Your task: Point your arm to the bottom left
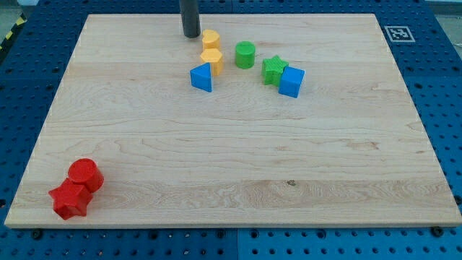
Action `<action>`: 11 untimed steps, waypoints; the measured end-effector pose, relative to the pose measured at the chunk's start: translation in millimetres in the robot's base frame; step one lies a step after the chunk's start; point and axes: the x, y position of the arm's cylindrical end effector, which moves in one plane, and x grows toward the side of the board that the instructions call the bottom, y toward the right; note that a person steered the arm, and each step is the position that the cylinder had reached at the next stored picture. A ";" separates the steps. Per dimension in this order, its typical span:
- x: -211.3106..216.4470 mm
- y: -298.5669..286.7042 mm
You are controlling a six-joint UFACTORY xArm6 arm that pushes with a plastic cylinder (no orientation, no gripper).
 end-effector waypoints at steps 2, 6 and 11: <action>16.7 -1.7; 21.0 13.6; 188.8 -177.4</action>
